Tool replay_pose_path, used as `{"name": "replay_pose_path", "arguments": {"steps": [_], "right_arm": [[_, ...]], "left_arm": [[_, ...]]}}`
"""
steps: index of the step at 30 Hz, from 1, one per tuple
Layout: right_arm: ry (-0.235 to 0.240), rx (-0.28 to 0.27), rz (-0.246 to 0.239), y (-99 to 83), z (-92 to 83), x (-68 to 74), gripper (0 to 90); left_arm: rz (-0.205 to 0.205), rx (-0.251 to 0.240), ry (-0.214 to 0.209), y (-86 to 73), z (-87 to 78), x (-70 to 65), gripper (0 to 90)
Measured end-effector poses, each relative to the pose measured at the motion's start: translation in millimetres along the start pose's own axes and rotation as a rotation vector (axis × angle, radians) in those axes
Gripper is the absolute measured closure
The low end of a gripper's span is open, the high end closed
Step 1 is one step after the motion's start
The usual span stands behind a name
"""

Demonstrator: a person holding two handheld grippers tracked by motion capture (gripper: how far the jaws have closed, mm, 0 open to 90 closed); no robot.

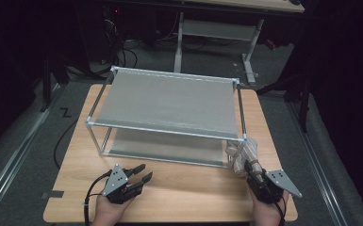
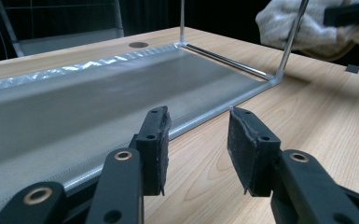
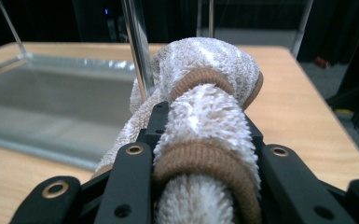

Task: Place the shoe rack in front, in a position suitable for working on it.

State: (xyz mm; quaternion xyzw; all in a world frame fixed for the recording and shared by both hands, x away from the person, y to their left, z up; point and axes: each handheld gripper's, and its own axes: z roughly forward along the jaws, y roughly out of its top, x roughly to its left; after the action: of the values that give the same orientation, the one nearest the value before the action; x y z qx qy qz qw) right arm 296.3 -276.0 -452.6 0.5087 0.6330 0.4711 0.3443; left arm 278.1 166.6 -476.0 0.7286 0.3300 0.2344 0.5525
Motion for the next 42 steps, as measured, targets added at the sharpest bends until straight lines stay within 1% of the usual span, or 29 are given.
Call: {"name": "replay_pose_path", "arguments": {"steps": [2,7,10,11,12,14,18,22,24,26,29,32,34,35,36,37,40,42], "right_arm": [[0.003,0.028,0.003,-4.1,4.0,-0.3,67.4],[-0.018,0.107,0.005,-15.2,12.6,-0.7,67.4],[-0.012,0.144,-0.001,-20.3,17.5,-0.4,67.4],[-0.016,0.16,-0.003,-21.7,19.2,-0.3,67.4],[-0.015,0.173,0.004,-23.0,20.6,-0.5,67.3],[-0.015,0.199,0.006,-25.0,22.9,-0.9,67.2],[-0.015,0.221,0.006,-27.3,25.2,-1.4,67.2],[-0.013,0.227,0.002,-27.3,25.8,-2.0,67.1],[-0.008,0.226,0.009,-27.4,25.5,-1.6,67.1],[0.0,0.206,0.004,-24.5,22.7,0.5,67.2],[0.008,0.151,-0.007,-15.7,15.4,5.6,67.0],[0.006,0.069,-0.017,-2.1,3.8,11.8,67.0],[0.016,0.022,-0.014,5.9,-3.3,13.8,67.0],[0.016,0.003,-0.017,9.4,-6.6,14.8,67.0],[0.019,-0.03,-0.013,15.0,-11.9,15.7,67.0],[0.017,-0.052,-0.006,19.2,-16.0,16.3,67.0],[0.023,-0.104,-0.004,28.4,-24.6,16.6,67.0],[0.02,-0.124,0.004,31.9,-28.0,15.5,67.0]], "left_arm": [[-0.002,-0.005,0.003,0.3,-0.8,0.1,58.3],[-0.004,-0.022,0.009,1.6,-4.2,1.1,58.1],[-0.006,-0.024,0.012,1.5,-4.6,2.2,58.0],[-0.005,-0.02,0.012,1.4,-4.7,2.9,58.0],[-0.009,-0.023,0.011,1.2,-4.4,3.0,58.0],[-0.004,-0.021,0.01,1.2,-4.5,2.9,57.8],[-0.005,-0.027,0.013,2.3,-5.9,3.9,57.7],[-0.006,-0.027,0.014,4.8,-6.8,5.2,57.6],[-0.007,-0.033,0.019,7.4,-9.5,7.5,57.3],[-0.015,-0.041,0.025,7.9,-11.5,8.8,57.2],[-0.019,-0.036,0.028,7.0,-12.4,10.4,57.2],[-0.021,-0.038,0.028,7.2,-11.7,10.4,57.2],[-0.013,-0.035,0.025,7.5,-11.5,10.1,57.3],[-0.015,-0.038,0.024,7.6,-11.7,9.6,57.2],[-0.014,-0.039,0.024,7.8,-12.1,9.5,57.2],[-0.015,-0.04,0.023,8.0,-12.5,9.5,57.3],[-0.016,-0.044,0.025,8.7,-13.0,9.6,57.2],[-0.017,-0.044,0.024,8.9,-12.8,9.6,57.4]]}}
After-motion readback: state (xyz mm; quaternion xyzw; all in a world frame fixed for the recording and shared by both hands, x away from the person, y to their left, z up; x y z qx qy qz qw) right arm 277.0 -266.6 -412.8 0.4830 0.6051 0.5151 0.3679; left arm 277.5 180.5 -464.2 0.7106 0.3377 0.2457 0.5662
